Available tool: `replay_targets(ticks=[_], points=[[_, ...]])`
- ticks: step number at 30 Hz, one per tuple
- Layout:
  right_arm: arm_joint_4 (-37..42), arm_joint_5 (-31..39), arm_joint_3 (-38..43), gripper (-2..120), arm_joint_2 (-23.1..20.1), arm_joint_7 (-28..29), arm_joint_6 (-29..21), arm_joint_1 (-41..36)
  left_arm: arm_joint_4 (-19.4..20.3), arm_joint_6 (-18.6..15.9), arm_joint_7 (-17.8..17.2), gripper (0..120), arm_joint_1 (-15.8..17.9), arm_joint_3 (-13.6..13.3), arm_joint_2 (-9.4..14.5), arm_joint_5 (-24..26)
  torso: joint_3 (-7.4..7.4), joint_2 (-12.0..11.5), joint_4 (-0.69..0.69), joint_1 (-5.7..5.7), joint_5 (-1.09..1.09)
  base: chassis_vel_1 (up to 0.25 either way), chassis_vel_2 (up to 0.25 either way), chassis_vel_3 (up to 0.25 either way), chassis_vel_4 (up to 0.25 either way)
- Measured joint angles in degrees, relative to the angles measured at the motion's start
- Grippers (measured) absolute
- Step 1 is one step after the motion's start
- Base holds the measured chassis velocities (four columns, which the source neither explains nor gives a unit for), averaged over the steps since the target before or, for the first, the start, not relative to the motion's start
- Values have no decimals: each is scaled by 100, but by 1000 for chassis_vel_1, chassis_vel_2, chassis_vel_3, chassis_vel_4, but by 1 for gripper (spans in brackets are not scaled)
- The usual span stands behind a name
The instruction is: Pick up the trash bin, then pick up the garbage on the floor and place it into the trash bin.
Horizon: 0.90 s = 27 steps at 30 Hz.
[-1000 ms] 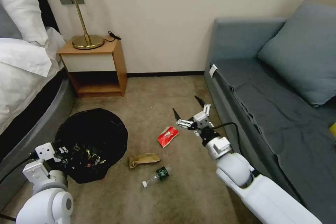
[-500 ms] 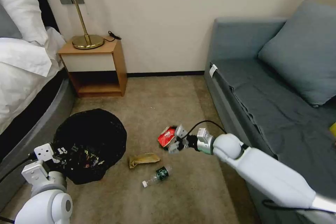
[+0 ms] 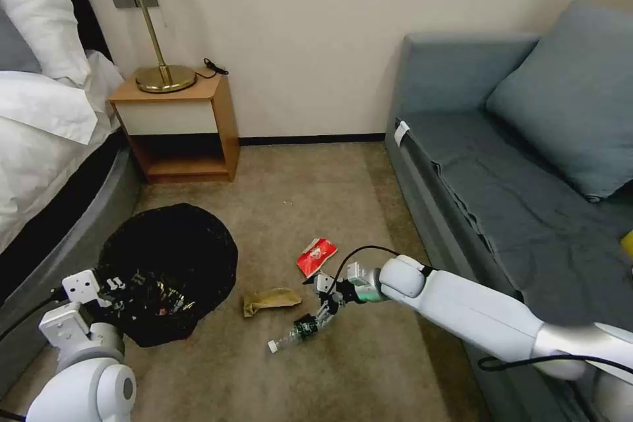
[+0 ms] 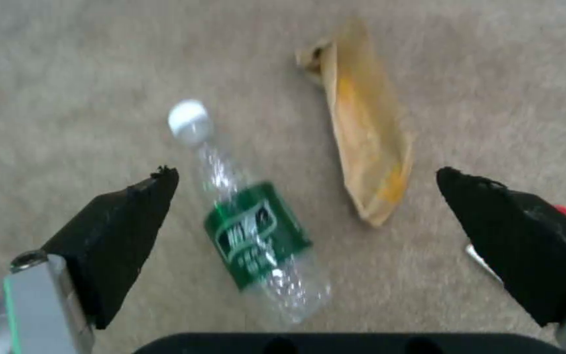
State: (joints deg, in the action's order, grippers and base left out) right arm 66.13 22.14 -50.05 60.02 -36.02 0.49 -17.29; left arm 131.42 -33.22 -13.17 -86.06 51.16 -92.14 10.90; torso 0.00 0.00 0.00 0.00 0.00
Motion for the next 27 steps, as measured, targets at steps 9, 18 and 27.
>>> replay_targets(ticks=[9,18,27], points=[[-717,-124,-615,100,549,-95,296,172,40,1,1,3,-44,57,0,5,0,0,0,0,0,0,0,0,0],[-1518,-299,-920,100,1129,-188,609,208,49,8,2,3,-44,114,0,49,0,0,1,0,-1,0,0,0,0],[-1845,-380,-919,100,1330,-231,637,128,9,37,10,3,-30,123,0,59,0,0,0,0,0,0,0,0,0]])
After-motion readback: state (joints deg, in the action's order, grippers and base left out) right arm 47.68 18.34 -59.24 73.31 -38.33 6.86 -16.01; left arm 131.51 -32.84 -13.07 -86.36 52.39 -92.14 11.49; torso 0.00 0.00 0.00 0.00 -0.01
